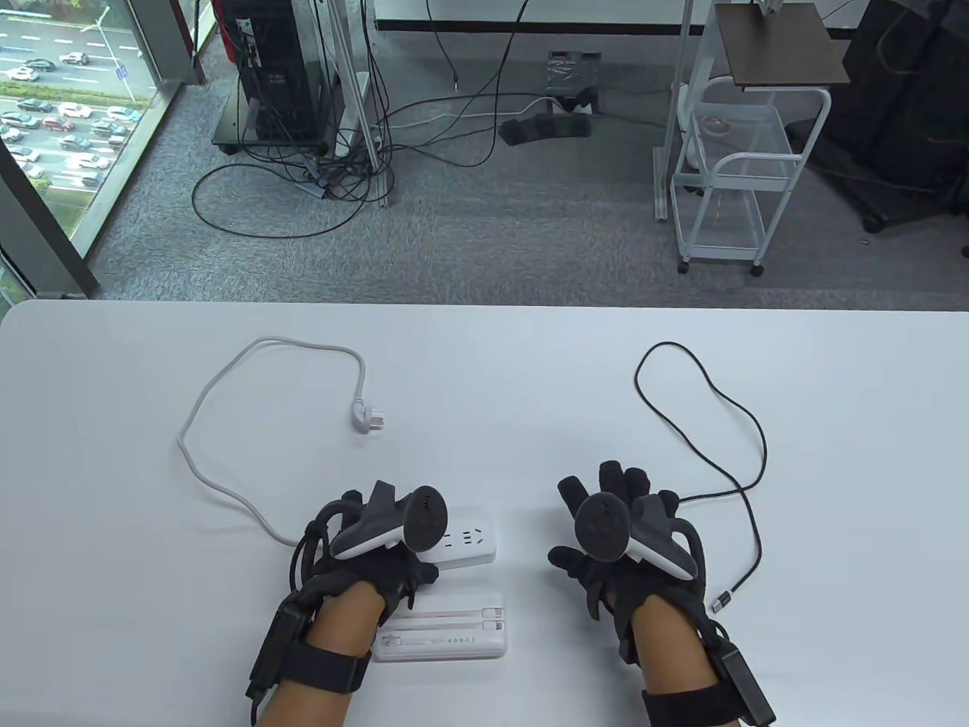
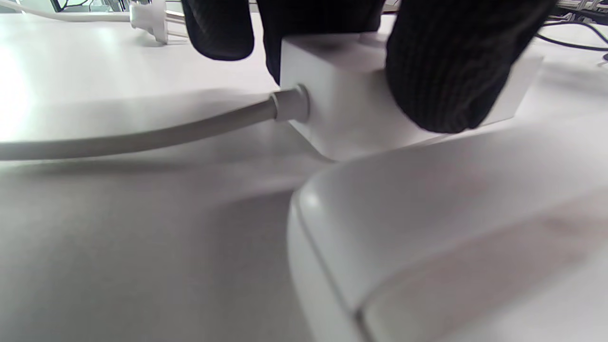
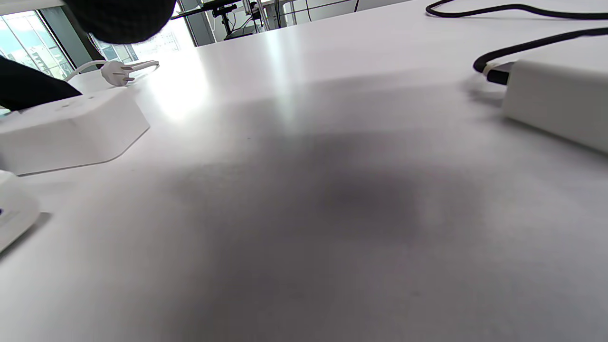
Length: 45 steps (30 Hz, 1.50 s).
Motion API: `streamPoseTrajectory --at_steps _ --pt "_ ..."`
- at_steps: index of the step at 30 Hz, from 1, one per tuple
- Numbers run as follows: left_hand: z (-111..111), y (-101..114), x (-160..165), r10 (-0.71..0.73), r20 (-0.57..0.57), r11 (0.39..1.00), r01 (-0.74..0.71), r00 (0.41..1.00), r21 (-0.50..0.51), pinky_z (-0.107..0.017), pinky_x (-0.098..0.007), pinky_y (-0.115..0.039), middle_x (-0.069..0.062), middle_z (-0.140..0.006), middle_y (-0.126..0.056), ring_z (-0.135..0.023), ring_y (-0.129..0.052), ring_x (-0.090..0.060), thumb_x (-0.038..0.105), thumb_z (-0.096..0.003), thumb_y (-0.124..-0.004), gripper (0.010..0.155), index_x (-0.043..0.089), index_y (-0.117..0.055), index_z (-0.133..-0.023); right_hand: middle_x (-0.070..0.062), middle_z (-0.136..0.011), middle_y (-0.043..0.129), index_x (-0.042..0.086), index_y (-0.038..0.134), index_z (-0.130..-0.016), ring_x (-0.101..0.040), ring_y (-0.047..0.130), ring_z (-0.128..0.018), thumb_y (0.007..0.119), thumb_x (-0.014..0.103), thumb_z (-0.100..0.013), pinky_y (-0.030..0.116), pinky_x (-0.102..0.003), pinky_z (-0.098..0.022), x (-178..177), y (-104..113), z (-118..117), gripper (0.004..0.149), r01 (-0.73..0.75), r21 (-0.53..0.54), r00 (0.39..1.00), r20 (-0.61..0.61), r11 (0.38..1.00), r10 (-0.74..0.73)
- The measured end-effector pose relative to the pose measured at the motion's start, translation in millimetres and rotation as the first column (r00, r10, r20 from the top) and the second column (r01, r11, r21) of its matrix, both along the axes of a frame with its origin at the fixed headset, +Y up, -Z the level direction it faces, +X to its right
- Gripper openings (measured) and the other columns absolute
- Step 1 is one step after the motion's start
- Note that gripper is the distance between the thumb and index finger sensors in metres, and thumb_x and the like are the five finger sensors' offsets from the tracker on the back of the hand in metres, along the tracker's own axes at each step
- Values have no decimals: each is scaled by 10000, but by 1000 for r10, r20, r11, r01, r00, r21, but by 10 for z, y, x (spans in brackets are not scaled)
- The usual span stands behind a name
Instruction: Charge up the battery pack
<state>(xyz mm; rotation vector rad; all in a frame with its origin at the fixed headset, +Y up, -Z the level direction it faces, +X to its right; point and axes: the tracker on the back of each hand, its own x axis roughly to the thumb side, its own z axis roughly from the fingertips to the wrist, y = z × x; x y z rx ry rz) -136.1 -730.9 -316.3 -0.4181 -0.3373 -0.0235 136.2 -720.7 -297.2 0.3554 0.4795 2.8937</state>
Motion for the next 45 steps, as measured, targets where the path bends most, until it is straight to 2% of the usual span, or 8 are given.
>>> streamPoseTrajectory --at_steps 7,12,16,20,25,30,35,45 --pt "16 55 -68 51 -10 999 -51 999 -14 -701 -745 -414 -67 -1149 -642 -1054 -621 -420 597 -362 -900 947 251 -529 -1161 -248 -1108 -59 302 110 -1061 -604 39 -986 637 565 -456 105 -834 -620 118 127 -1 844 54 46 997 50 997 -56" --pt "70 133 -179 121 -19 993 -121 993 1 -700 -743 -407 -78 -1154 -623 -1051 -607 -438 603 -397 -887 932 234 -512 -1166 -252 -1136 29 276 195 -1082 -608 102 -1003 664 544 -452 127 -833 -630 455 220 -38 830 95 127 970 212 987 -121" --pt "95 190 -250 179 -31 984 -179 983 12 -700 -742 -407 -84 -1157 -617 -1050 -604 -442 605 -417 -873 914 234 -508 -1168 -270 -1158 204 226 321 -1095 -617 241 -1013 709 521 -447 180 -835 -635 755 204 -54 811 79 170 928 347 982 -134" --pt "84 205 -295 215 -43 977 -214 976 10 -700 -740 -407 -87 -1157 -616 -1049 -602 -447 604 -427 -863 896 235 -517 -1166 -256 -1145 421 198 476 -1073 -606 416 -1009 776 499 -428 229 -836 -640 881 80 -75 773 0 104 904 425 995 -44" --pt "71 196 -352 231 -61 973 -232 971 -2 -699 -740 -408 -86 -1157 -616 -1048 -603 -447 605 -431 -858 887 235 -522 -1164 -194 -1059 662 193 613 -1017 -557 665 -928 817 511 -400 272 -844 -640 790 -23 -118 723 -186 50 891 430 981 147" --pt "68 213 -446 262 -90 965 -263 961 1 -699 -740 -406 -98 -1157 -614 -1046 -603 -452 606 -439 -852 880 233 -524 -1165 -157 -987 763 197 645 -995 -489 790 -848 812 556 -386 332 -838 -640 665 -125 -169 727 -364 -57 836 419 930 353" --pt "50 197 -484 276 -107 961 -278 955 -5 -699 -740 -406 -101 -1157 -616 -1046 -603 -454 605 -440 -851 877 233 -527 -1165 -131 -922 840 199 659 -987 -450 852 -797 810 559 -391 376 -825 -642 662 -176 -173 712 -375 -102 825 417 922 382" --pt "50 179 -467 270 -107 961 -275 957 -32 -699 -740 -405 -102 -1155 -621 -1044 -604 -455 603 -440 -848 871 241 -526 -1164 -109 -856 890 199 677 -970 -408 883 -768 822 489 -412 382 -820 -646 615 -171 -174 645 -391 -69 830 405 918 384"
